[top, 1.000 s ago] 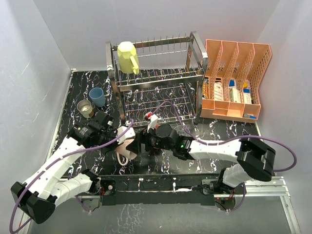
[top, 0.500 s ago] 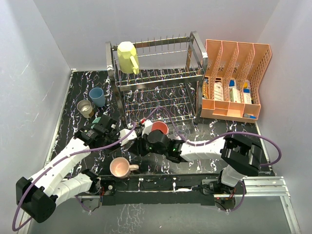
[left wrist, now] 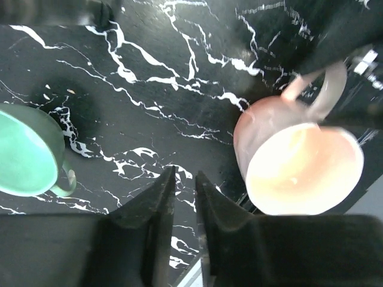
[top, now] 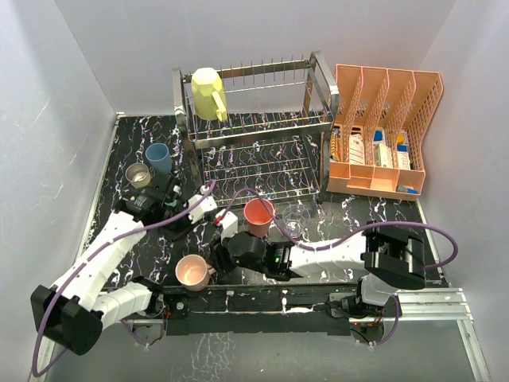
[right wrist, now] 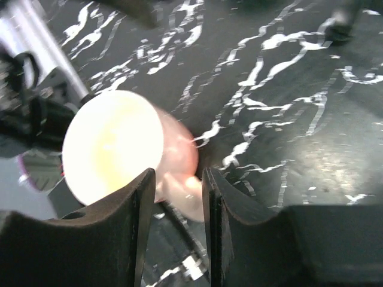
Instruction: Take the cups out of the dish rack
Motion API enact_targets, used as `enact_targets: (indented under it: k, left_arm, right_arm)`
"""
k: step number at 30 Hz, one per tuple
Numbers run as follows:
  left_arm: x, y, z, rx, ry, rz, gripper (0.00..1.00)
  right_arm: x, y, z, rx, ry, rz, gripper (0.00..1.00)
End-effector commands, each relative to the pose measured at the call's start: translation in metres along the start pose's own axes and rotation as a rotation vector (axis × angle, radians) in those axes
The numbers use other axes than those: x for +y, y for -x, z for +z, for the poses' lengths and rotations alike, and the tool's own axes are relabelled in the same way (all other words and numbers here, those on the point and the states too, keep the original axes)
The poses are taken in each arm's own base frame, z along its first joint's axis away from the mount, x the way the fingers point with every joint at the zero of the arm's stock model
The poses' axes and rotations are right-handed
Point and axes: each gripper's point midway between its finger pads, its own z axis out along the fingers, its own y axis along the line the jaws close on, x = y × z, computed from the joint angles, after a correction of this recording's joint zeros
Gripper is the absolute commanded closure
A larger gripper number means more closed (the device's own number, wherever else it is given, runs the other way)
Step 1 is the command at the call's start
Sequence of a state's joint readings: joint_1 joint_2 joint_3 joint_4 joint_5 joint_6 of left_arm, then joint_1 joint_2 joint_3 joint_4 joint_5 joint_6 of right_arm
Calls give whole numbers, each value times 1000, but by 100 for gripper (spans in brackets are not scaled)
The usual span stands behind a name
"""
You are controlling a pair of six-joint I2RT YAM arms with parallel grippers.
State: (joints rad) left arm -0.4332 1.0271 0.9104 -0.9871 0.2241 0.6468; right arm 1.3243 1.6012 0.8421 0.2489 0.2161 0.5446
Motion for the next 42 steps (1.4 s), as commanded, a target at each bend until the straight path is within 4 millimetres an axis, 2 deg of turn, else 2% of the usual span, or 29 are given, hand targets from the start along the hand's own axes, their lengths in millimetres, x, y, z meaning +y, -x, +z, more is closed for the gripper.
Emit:
enact_targets:
  k: [1, 3, 8, 10, 15, 23, 25, 27, 29, 31, 33, 39, 42]
  left_arm:
    - [-9, 20, -15, -43, -117, 19, 69]
    - [-20, 20, -17, -40, -190, 37, 53]
    - [-36, 13, -12, -28, -292, 79, 30]
    - [-42, 10, -10, -26, -334, 103, 27]
    - [-52, -3, -2, -15, -388, 179, 24]
    - [-31, -15, 37, 15, -300, 199, 21]
    - [-28, -14, 42, 10, -289, 203, 24]
    - [-25, -11, 49, 4, -280, 184, 33]
    - [-21, -6, 55, -5, -267, 141, 55]
    - [-13, 2, 61, -19, -234, 85, 87]
    - [-5, 9, 66, -37, -191, 45, 99]
    - [32, 38, 68, -116, -13, -4, 100]
    - [45, 53, 67, -140, 23, -34, 100]
  right_arm:
    - [59, 53, -23, -160, 148, -105, 59]
    - [62, 59, -29, -182, 147, -116, 54]
    - [61, 82, -51, -247, 125, -123, 44]
    - [54, 88, -62, -267, 99, -123, 42]
    - [28, 95, -90, -298, 10, -122, 36]
    - [-14, 93, -127, -319, -131, -92, 22]
    - [-22, 94, -138, -332, -150, -73, 19]
    - [-29, 95, -147, -340, -173, -61, 18]
    - [-35, 96, -155, -344, -195, -55, 17]
    - [-40, 99, -162, -356, -211, -44, 17]
    - [-44, 102, -169, -372, -227, -34, 17]
    - [-51, 113, -181, -412, -260, -25, 17]
    - [-53, 116, -183, -420, -276, -29, 17]
